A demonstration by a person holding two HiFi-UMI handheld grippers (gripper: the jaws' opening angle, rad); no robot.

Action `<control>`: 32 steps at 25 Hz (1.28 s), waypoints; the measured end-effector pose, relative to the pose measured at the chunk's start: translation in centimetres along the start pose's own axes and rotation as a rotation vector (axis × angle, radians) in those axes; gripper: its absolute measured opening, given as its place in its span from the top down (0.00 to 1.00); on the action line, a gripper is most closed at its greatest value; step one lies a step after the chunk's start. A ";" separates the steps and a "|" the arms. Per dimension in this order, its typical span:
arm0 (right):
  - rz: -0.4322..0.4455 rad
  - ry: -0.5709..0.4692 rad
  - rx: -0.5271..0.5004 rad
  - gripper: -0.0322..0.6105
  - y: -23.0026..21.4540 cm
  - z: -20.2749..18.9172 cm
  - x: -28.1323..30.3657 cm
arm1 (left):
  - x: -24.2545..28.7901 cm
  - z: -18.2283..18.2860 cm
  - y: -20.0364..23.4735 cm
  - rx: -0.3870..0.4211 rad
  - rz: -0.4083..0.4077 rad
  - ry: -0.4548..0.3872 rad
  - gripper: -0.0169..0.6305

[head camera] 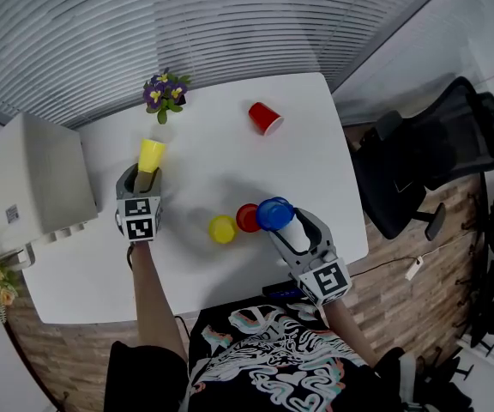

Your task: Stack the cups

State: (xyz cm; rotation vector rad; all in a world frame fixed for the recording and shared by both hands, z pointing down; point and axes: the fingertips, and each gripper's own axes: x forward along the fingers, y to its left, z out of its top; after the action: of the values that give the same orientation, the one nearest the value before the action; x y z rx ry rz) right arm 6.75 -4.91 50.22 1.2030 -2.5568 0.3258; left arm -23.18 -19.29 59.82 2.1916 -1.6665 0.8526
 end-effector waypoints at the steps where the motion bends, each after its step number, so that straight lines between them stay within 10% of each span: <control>1: 0.000 -0.002 0.000 0.54 0.0 0.0 -0.1 | -0.2 0.2 -0.1 0.001 0.000 -0.003 0.63; 32: 0.039 -0.191 -0.030 0.56 0.4 5.6 -5.4 | -12.7 7.4 -10.6 -0.013 -0.282 -0.195 0.64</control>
State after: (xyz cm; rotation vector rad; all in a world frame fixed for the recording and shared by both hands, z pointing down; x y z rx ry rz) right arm 8.79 -2.68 43.07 1.2285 -2.7392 0.1888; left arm -13.21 -9.95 47.99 2.4898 -1.3856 0.5680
